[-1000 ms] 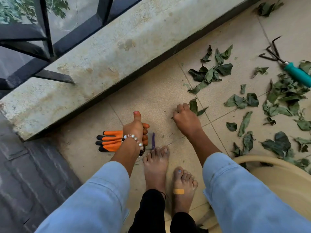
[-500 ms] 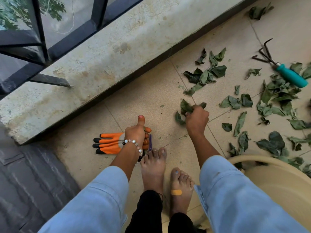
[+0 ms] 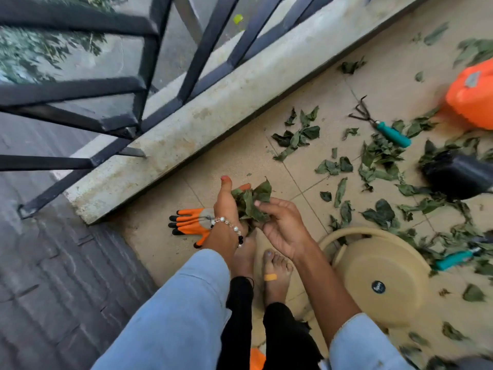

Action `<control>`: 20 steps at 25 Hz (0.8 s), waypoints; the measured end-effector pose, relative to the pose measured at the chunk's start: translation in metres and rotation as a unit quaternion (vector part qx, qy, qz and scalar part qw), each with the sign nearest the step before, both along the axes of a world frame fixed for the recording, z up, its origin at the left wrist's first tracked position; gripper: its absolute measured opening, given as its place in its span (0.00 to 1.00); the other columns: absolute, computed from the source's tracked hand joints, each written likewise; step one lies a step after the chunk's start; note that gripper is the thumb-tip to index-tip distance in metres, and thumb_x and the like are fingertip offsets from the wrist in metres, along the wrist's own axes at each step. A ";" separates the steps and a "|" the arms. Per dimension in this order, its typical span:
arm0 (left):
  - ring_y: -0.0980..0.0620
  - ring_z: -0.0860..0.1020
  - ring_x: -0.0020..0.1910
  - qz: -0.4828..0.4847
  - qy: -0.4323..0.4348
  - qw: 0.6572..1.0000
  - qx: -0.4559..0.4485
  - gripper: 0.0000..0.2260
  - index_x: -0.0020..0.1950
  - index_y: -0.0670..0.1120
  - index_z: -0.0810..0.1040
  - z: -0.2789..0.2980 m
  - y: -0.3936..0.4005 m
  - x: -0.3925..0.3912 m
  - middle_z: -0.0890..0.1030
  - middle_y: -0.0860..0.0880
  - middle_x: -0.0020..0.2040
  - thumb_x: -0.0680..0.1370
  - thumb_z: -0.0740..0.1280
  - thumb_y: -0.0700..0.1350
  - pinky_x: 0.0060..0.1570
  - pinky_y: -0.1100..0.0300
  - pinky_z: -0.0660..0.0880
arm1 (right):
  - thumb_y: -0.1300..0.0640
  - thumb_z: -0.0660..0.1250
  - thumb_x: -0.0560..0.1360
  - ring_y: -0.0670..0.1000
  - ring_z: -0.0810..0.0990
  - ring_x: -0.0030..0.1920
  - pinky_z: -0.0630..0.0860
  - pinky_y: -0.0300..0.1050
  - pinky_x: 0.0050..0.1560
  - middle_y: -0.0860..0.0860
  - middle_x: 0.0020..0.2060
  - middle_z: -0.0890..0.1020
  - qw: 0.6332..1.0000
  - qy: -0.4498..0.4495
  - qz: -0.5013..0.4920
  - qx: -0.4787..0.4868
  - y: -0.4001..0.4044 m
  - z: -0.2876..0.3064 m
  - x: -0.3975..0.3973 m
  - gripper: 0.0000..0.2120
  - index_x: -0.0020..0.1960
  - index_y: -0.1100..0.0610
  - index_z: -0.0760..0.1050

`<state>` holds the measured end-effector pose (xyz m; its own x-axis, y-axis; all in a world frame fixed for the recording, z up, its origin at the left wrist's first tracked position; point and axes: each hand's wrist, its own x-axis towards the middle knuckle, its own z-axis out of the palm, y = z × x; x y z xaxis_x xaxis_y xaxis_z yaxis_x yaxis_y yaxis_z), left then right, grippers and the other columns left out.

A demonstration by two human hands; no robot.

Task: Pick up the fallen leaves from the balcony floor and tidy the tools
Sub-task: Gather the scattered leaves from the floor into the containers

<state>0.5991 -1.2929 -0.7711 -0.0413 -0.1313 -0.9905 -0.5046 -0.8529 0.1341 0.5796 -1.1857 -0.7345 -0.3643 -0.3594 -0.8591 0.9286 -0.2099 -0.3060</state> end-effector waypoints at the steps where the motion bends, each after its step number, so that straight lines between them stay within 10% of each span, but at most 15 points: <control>1: 0.40 0.82 0.53 0.008 0.007 1.000 0.013 0.30 0.53 0.41 0.82 0.032 0.005 -0.005 0.83 0.39 0.53 0.74 0.62 0.67 0.54 0.45 0.78 | 0.72 0.59 0.75 0.51 0.83 0.37 0.79 0.41 0.37 0.56 0.35 0.84 0.999 0.016 0.002 0.039 -0.001 0.031 -0.001 0.10 0.44 0.66 0.79; 6: 0.44 0.82 0.45 -0.007 0.065 0.997 0.039 0.24 0.56 0.41 0.80 0.207 0.034 -0.033 0.82 0.41 0.48 0.72 0.70 0.59 0.42 0.53 0.80 | 0.52 0.64 0.67 0.56 0.79 0.45 0.77 0.48 0.43 0.61 0.46 0.79 0.960 0.109 -0.034 0.254 -0.009 0.181 -0.005 0.13 0.44 0.60 0.77; 15: 0.47 0.79 0.42 -0.229 0.234 0.934 -0.144 0.10 0.42 0.44 0.80 0.445 0.084 -0.064 0.81 0.45 0.41 0.81 0.63 0.43 0.48 0.56 0.77 | 0.66 0.61 0.77 0.52 0.80 0.40 0.78 0.45 0.43 0.55 0.38 0.82 0.936 0.120 -0.307 0.122 0.023 0.406 -0.028 0.07 0.46 0.61 0.77; 20: 0.49 0.79 0.54 -0.326 0.279 0.889 -0.162 0.14 0.48 0.50 0.81 0.496 0.101 -0.057 0.81 0.46 0.52 0.80 0.59 0.55 0.59 0.53 0.74 | 0.64 0.64 0.71 0.58 0.78 0.44 0.77 0.62 0.53 0.61 0.43 0.79 0.925 0.154 -0.322 0.127 0.033 0.450 -0.028 0.04 0.42 0.56 0.73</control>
